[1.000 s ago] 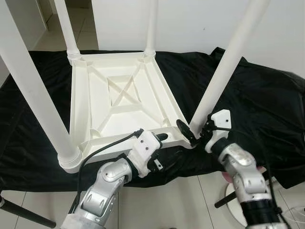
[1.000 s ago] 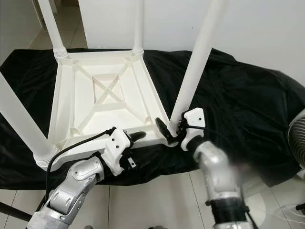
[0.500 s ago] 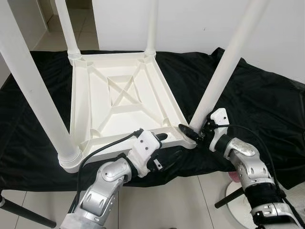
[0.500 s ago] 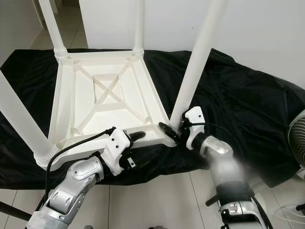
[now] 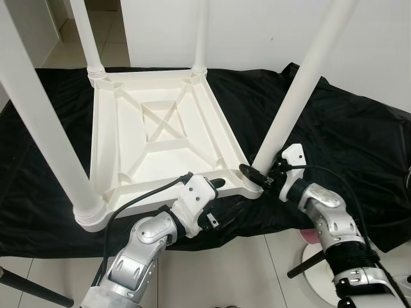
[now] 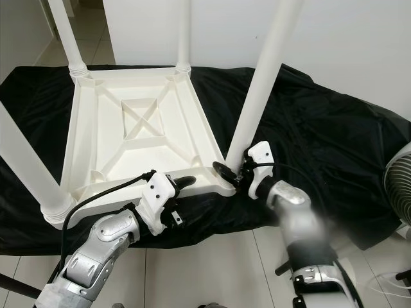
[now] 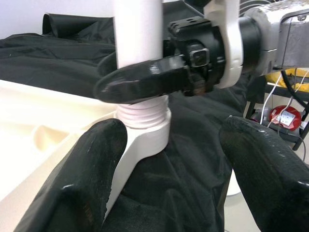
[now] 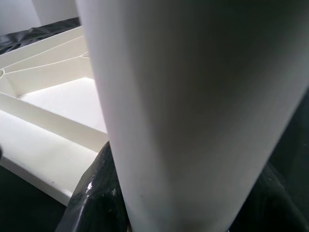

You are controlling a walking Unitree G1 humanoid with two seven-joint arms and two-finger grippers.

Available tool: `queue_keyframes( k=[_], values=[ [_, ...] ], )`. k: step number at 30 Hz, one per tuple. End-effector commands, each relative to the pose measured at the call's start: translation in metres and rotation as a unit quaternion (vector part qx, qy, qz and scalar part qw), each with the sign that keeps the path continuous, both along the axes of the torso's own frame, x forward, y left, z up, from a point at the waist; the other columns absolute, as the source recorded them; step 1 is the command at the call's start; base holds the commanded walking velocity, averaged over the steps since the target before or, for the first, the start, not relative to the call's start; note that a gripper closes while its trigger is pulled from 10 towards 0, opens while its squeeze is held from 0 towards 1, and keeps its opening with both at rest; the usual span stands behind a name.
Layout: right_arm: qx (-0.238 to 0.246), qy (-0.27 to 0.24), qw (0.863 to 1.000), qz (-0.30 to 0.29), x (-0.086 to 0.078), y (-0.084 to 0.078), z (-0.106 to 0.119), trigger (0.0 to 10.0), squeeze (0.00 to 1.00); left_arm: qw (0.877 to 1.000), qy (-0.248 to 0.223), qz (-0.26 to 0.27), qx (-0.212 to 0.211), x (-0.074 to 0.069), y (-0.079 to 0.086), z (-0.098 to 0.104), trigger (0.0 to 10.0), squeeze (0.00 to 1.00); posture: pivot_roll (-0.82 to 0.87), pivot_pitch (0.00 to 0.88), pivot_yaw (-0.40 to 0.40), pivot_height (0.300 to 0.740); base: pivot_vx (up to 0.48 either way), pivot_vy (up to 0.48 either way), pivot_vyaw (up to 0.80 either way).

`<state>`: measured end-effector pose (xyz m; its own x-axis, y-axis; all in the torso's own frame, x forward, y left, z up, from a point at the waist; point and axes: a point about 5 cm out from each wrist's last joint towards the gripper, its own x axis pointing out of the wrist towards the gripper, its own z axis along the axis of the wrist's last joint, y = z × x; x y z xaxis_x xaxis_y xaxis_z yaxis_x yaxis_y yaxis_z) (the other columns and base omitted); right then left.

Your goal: Building children table

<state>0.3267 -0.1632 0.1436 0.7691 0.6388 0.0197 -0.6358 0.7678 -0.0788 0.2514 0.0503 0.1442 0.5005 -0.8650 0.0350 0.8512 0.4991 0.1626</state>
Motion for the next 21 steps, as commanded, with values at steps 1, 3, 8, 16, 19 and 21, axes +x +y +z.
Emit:
queue_keyframes(
  k=[1, 3, 8, 16, 19, 21],
  values=[
    [0.014, 0.009, 1.000, -0.011, -0.001, 0.002, -0.002, 10.0, 0.00, 1.000, -0.004, 0.022, 0.003, 0.000, 0.001, 0.001, 10.0, 0.00, -0.02, 0.080, -0.064, 0.740, 0.000, 0.000, 0.00],
    [0.014, -0.001, 0.998, -0.067, -0.001, 0.006, -0.003, 10.0, 0.00, 1.000, -0.004, 0.022, 0.002, 0.000, -0.001, 0.001, 10.0, 0.00, -0.02, 0.084, -0.072, 0.740, 0.000, 0.000, 0.00],
    [0.014, -0.013, 0.993, -0.121, -0.004, 0.012, -0.005, 10.0, 0.00, 1.000, -0.004, 0.023, 0.001, -0.001, -0.001, 0.001, 10.0, 0.00, -0.03, 0.085, -0.070, 0.740, 0.000, 0.000, 0.00],
    [0.058, -0.004, 0.973, -0.225, -0.016, 0.027, -0.008, 10.0, 0.00, 1.000, 0.001, 0.021, 0.002, -0.004, 0.000, -0.001, 10.0, 0.00, -0.03, 0.095, -0.065, 0.740, 0.000, 0.000, 0.00],
    [0.080, 0.002, 0.950, -0.302, -0.022, 0.031, -0.010, 10.0, 0.00, 1.000, 0.002, 0.021, 0.002, -0.003, 0.000, -0.001, 10.0, 0.00, -0.03, 0.096, -0.059, 0.740, 0.000, 0.000, 0.00],
    [0.085, 0.002, 0.936, -0.342, -0.025, 0.032, -0.011, 10.0, 0.00, 1.000, 0.002, 0.020, 0.003, -0.003, 0.000, -0.001, 10.0, 0.00, -0.03, 0.095, -0.057, 0.740, 0.000, 0.000, 0.00]
  ],
)
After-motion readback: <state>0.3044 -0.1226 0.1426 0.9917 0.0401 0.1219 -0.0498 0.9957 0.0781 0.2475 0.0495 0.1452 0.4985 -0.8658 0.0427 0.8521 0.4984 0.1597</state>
